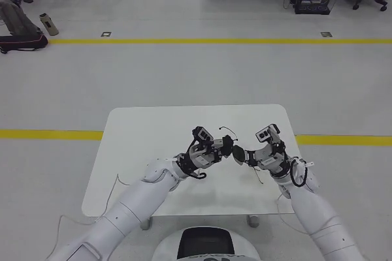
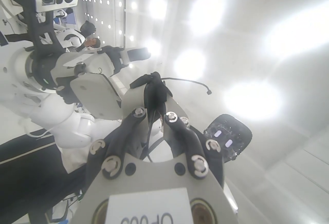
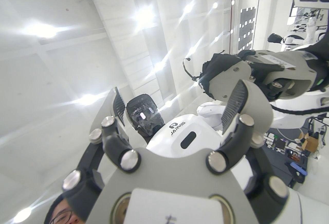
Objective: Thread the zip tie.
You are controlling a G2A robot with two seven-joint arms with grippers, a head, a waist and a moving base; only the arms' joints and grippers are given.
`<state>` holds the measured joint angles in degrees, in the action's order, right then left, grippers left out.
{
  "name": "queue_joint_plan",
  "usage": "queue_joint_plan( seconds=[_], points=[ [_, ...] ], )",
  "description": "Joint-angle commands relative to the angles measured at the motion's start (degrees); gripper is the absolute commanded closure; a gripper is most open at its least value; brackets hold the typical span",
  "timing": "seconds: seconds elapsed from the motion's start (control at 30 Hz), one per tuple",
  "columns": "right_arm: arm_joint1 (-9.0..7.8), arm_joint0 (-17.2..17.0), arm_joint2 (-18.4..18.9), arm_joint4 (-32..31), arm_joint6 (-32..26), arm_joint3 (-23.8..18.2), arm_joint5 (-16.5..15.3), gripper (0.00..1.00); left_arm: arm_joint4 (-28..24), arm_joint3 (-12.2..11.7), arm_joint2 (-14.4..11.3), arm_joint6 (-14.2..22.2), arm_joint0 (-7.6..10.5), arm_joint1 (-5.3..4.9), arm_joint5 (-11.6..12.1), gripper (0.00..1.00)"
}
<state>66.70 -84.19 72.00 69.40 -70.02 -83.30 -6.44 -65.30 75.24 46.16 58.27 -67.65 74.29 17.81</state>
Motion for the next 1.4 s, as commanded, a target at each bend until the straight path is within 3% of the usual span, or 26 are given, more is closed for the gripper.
queue_joint_plan(
  seconds=[0.0, 0.17, 0.97, 1.37],
  points=[
    [0.06, 0.07, 0.14, -0.31, 0.00, 0.21, -0.24, 0.23, -0.36, 0.44, 0.43, 0.11, -0.45, -0.03, -0.13, 1.00],
    [0.23, 0.23, 0.30, -0.75, -0.15, 0.69, -0.57, 0.50, -1.46, 1.19, 0.90, 1.01, -1.06, 0.06, -0.88, 1.00],
    [1.38, 2.11, -1.39, -2.47, -2.11, 2.51, -0.61, 0.74, -1.46, 1.19, 0.90, 1.01, -1.06, 0.06, -0.88, 1.00],
    [1.79, 2.33, -1.60, -2.77, -2.81, 2.68, -0.46, 0.81, -1.46, 1.19, 0.90, 1.01, -1.06, 0.06, -0.88, 1.00]
  ],
)
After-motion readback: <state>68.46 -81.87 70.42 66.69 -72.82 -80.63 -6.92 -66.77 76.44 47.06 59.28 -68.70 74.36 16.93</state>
